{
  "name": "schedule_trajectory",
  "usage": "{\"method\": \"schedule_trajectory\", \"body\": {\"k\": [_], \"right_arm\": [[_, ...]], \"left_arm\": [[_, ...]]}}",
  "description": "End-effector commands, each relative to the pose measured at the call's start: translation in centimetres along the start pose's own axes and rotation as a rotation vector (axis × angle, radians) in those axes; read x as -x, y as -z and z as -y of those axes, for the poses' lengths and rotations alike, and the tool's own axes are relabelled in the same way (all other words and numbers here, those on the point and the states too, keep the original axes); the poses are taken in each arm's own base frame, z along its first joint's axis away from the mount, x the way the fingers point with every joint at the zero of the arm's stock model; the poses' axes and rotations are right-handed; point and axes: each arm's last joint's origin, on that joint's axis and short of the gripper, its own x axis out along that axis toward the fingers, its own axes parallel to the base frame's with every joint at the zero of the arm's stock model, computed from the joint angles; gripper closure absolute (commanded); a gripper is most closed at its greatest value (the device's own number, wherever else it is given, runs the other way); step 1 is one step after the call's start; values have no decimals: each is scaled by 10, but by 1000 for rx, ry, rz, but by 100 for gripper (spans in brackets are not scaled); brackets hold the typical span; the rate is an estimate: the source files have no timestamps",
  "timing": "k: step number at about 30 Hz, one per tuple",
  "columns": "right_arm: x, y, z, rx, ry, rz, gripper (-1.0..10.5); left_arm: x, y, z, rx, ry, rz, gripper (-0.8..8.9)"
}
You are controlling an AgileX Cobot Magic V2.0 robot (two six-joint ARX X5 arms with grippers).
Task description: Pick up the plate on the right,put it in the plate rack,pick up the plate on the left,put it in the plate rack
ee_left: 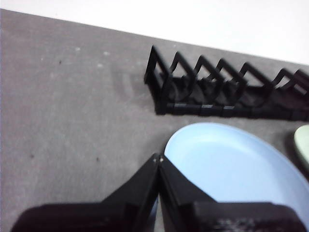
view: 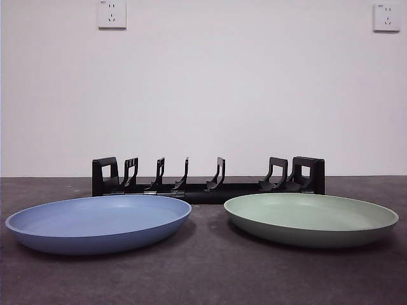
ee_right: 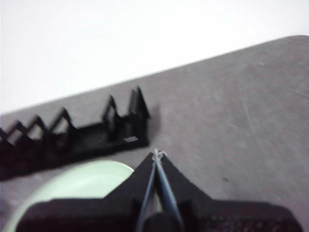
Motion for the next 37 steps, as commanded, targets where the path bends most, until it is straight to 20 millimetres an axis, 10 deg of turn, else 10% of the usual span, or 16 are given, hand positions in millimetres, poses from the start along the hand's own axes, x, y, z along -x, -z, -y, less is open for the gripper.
{"method": "schedule_trajectory", "body": {"k": [1,18,33,37], "right_arm": [[4,-19,-6,-34,-29,21,958],[1,-137,-42,116,-154,-422,958],[-8,-164,-50,160,-200,-649,937],[-8,-164,-50,155,-208,-650,520]], "left_arm": [[7,-16,5,14,14,14,820],[22,-107,39,-53,313,-281,820],[24,-141,52,-111,413,-390,795],[22,-141,53,-115,446,-401,202]]}}
